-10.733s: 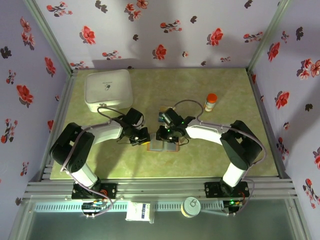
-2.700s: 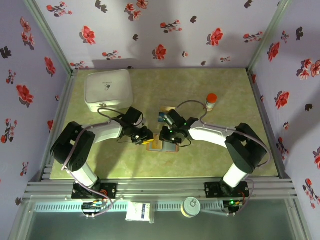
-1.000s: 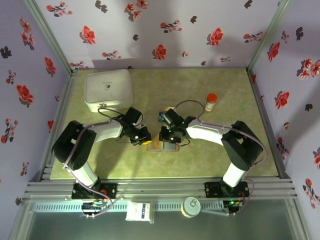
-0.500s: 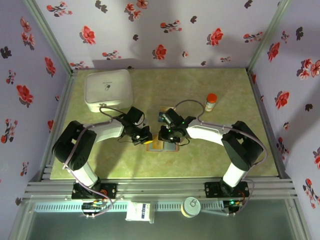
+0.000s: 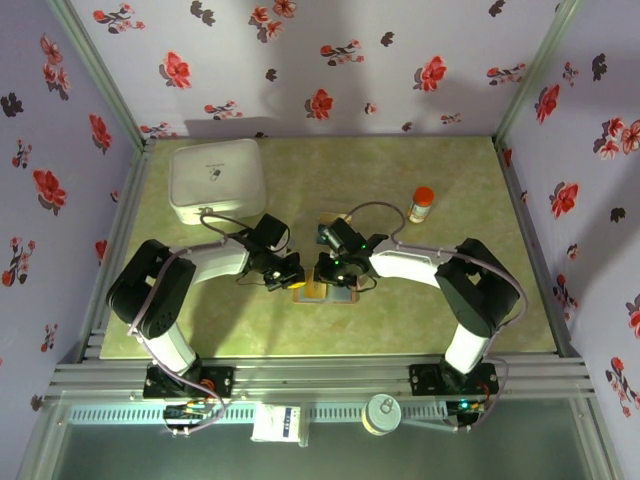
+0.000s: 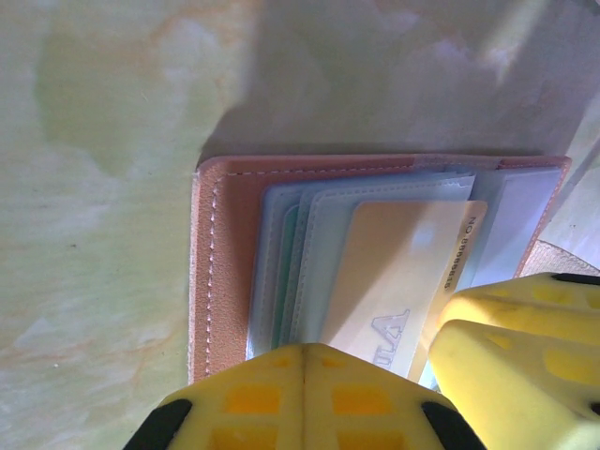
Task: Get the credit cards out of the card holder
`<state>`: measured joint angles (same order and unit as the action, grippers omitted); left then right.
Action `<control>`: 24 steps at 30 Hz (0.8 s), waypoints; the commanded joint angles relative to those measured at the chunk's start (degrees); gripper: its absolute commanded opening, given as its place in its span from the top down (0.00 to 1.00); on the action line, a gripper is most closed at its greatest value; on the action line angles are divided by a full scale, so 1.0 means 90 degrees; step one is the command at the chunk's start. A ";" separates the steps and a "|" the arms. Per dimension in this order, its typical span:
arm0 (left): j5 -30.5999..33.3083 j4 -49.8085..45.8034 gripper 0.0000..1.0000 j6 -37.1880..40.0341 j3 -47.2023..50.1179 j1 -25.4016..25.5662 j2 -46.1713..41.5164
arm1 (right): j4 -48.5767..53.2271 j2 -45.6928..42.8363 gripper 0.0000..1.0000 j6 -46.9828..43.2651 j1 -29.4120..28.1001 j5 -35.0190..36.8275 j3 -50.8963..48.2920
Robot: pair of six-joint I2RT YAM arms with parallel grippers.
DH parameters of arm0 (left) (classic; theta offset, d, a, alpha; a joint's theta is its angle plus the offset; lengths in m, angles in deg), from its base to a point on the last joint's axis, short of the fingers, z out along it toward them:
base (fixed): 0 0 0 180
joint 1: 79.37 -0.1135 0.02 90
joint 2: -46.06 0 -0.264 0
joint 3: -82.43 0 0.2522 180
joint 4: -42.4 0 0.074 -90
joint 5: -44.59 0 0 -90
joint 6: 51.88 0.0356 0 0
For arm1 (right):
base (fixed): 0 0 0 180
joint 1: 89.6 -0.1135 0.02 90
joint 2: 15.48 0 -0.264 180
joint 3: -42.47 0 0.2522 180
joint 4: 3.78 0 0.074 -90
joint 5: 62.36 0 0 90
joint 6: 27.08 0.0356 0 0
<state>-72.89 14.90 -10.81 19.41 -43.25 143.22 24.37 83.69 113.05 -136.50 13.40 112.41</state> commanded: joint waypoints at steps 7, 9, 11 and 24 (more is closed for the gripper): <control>0.0244 -0.0251 0.96 0.0163 -0.0006 0.0034 0.0178 | 0.0537 0.0027 0.79 -0.0215 -0.0036 0.0530 0.0034; 0.0244 -0.0244 0.96 0.0163 -0.0006 0.0039 0.0180 | 0.0607 -0.0070 0.79 -0.0275 -0.0041 0.0609 0.0053; 0.0241 -0.0251 0.96 0.0157 -0.0015 0.0039 0.0172 | 0.0617 -0.0160 0.78 -0.0297 -0.0041 0.0630 0.0047; 0.0195 -0.0541 0.96 0.0202 -0.0297 0.0057 -0.0234 | 0.0564 -0.0630 0.77 -0.0250 0.0056 0.0481 -0.0147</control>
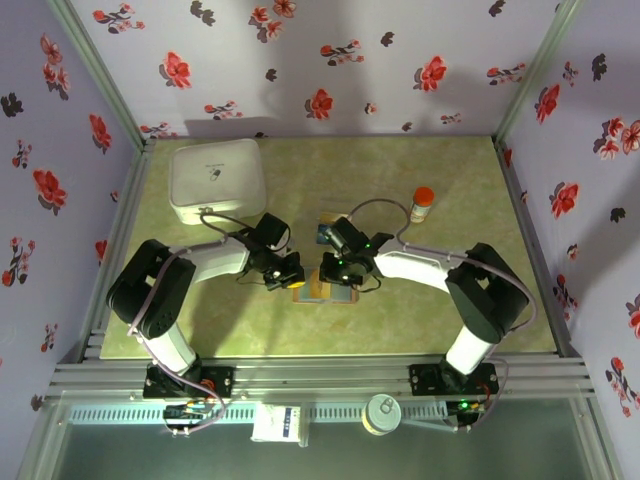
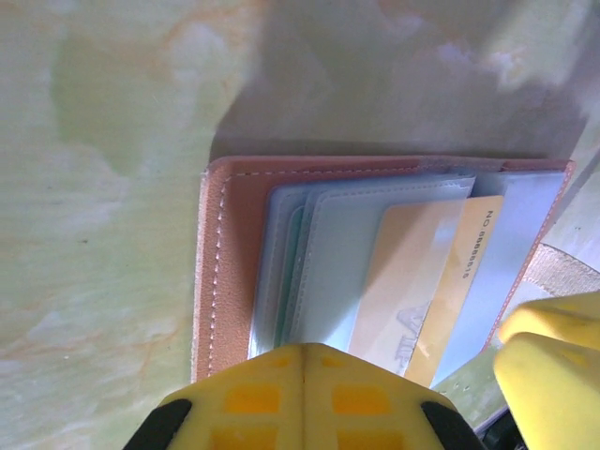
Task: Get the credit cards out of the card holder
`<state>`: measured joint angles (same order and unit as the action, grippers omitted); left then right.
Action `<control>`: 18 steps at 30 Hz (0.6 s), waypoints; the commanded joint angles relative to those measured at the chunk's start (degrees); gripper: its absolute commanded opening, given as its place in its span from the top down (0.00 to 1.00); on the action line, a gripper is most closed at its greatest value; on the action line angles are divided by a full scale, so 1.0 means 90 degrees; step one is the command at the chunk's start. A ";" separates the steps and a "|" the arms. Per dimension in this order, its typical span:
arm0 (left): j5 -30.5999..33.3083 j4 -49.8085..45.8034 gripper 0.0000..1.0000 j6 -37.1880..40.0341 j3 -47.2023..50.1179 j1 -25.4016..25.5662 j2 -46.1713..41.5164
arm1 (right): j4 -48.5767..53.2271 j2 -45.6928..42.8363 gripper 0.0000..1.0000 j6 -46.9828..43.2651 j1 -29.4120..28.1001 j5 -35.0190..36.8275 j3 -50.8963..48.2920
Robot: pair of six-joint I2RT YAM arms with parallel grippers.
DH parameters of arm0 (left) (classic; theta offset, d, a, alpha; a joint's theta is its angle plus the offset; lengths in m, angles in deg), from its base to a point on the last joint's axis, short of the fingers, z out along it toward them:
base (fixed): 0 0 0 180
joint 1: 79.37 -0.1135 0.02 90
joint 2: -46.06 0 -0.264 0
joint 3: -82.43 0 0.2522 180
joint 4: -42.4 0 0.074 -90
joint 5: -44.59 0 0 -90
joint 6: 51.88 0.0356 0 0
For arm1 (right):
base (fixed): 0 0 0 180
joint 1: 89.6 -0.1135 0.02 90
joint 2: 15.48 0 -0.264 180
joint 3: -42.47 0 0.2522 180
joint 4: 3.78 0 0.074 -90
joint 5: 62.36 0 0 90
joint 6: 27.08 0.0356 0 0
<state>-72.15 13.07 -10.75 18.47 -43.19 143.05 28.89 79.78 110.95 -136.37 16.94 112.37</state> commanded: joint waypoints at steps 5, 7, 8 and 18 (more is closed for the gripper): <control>0.0052 -0.0349 0.96 0.0167 -0.0329 0.0156 -0.0167 | -0.0293 -0.0256 0.76 0.0189 0.0153 -0.0103 -0.0420; 0.0034 -0.0326 0.96 0.0147 -0.0370 0.0222 -0.0084 | -0.0440 -0.0272 0.76 0.0253 0.0185 -0.0181 -0.0520; 0.0023 -0.0307 0.96 0.0146 -0.0394 0.0254 -0.0042 | -0.0501 -0.0272 0.76 0.0277 0.0210 -0.0214 -0.0565; 0.0101 -0.0172 0.96 0.0183 -0.0373 0.0319 0.0350 | -0.1025 -0.0212 0.76 0.0481 0.0369 -0.0552 -0.0880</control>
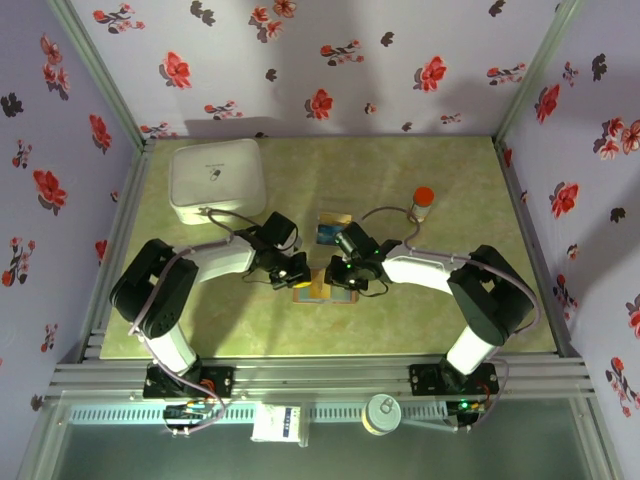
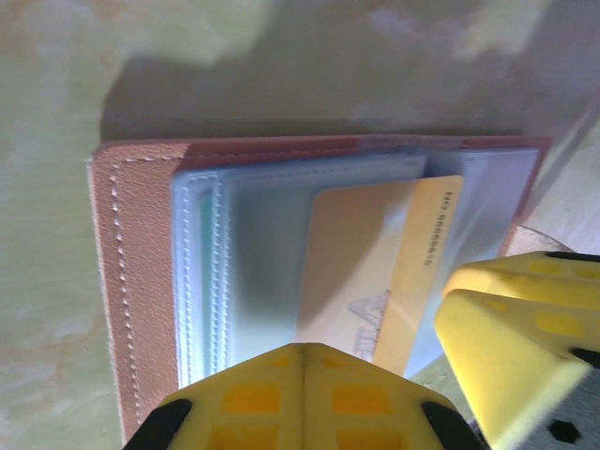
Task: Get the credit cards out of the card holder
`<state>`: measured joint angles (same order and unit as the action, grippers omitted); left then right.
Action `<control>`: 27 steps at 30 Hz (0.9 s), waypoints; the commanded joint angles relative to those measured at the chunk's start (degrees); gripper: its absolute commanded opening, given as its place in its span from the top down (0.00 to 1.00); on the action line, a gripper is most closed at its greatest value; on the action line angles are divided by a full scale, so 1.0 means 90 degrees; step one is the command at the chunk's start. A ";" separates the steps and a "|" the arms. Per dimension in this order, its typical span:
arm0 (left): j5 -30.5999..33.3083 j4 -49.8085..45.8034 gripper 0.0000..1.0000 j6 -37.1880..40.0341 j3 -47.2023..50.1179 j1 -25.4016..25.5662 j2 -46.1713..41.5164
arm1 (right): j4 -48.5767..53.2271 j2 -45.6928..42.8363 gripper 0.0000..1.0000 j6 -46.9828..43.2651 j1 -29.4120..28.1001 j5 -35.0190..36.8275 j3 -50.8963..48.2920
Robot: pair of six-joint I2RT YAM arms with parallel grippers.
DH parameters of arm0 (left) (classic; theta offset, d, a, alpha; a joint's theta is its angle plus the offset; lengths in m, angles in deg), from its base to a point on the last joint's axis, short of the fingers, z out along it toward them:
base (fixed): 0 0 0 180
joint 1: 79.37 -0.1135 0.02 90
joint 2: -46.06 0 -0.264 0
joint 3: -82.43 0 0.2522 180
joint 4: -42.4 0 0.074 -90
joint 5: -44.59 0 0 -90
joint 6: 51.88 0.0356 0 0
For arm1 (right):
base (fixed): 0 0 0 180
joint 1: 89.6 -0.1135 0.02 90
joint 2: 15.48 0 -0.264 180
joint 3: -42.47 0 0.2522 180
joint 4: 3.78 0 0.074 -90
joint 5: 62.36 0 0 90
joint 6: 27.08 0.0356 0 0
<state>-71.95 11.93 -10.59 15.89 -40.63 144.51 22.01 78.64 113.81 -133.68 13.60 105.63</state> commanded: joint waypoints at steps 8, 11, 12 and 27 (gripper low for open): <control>0.0176 -0.0120 0.97 0.0200 -0.0037 0.0022 0.0291 | -0.0372 0.0039 0.76 0.0203 0.0145 -0.0236 -0.0230; 0.0202 -0.0112 0.97 0.0178 0.0003 0.0022 0.0276 | -0.0579 0.0088 0.76 0.0255 0.0156 -0.0356 -0.0298; 0.0196 -0.0116 0.97 0.0169 0.0014 0.0023 0.0267 | -0.0662 0.0115 0.76 0.0279 0.0154 -0.0413 -0.0313; 0.0224 -0.0080 0.97 0.0139 0.0034 0.0022 0.0237 | -0.1328 0.0109 0.84 0.0576 0.0190 -0.0686 -0.0562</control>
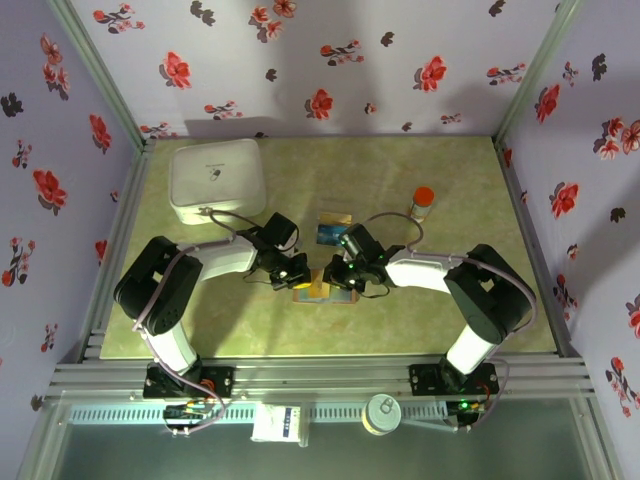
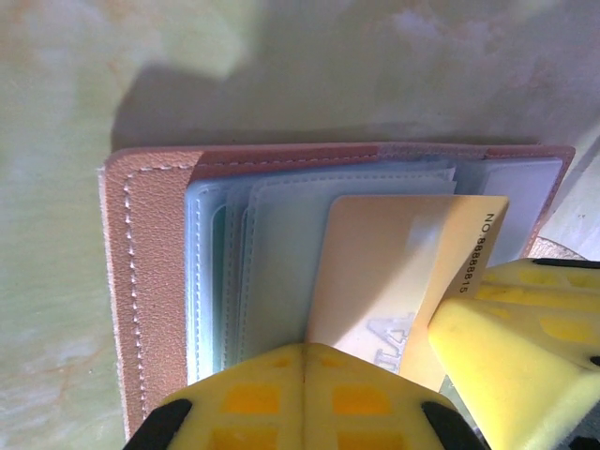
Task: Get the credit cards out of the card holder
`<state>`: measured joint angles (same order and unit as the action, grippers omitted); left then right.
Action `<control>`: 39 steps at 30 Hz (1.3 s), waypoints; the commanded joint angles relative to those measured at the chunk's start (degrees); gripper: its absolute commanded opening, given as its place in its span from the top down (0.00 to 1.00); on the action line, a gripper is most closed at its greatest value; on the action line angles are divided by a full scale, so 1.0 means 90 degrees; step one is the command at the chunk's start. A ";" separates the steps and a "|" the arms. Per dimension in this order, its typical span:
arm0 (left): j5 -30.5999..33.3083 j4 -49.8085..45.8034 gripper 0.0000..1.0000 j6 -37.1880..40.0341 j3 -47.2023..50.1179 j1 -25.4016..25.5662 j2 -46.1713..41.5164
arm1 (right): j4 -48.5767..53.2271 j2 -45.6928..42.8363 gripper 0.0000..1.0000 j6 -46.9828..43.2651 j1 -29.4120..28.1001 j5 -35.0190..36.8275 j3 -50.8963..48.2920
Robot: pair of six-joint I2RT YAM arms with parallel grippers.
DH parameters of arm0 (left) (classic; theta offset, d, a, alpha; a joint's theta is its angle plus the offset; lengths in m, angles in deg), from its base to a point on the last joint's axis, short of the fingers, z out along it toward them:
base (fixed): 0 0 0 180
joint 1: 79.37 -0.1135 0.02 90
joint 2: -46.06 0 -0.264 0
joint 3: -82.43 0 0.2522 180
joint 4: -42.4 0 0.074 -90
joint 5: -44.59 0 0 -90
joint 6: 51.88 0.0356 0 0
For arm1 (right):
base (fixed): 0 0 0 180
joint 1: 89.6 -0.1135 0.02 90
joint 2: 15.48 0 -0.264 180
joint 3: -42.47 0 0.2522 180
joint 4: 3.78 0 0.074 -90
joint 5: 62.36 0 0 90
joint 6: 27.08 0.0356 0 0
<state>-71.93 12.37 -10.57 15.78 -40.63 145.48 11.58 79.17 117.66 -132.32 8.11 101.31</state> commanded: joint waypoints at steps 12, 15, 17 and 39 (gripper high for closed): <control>0.0233 -0.0178 0.97 0.0164 0.0002 0.0022 0.0126 | 0.0473 -0.0564 0.87 -0.0108 0.0220 0.0270 -0.0305; 0.0238 -0.0200 0.97 0.0178 -0.0013 0.0021 0.0110 | 0.0746 -0.0780 0.88 -0.0229 0.0269 0.0342 -0.0319; 0.0242 -0.0201 0.97 0.0167 -0.0005 0.0022 0.0078 | 0.0886 -0.0906 0.88 -0.0290 0.0298 0.0364 -0.0298; 0.0336 -0.0310 0.94 0.0126 -0.0048 -0.0093 -0.0413 | 0.3579 -0.0498 0.91 -0.3764 0.0376 0.0717 0.1873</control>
<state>-70.40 11.45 -10.57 15.78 -40.80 144.19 36.43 72.78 96.09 -129.28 13.51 114.31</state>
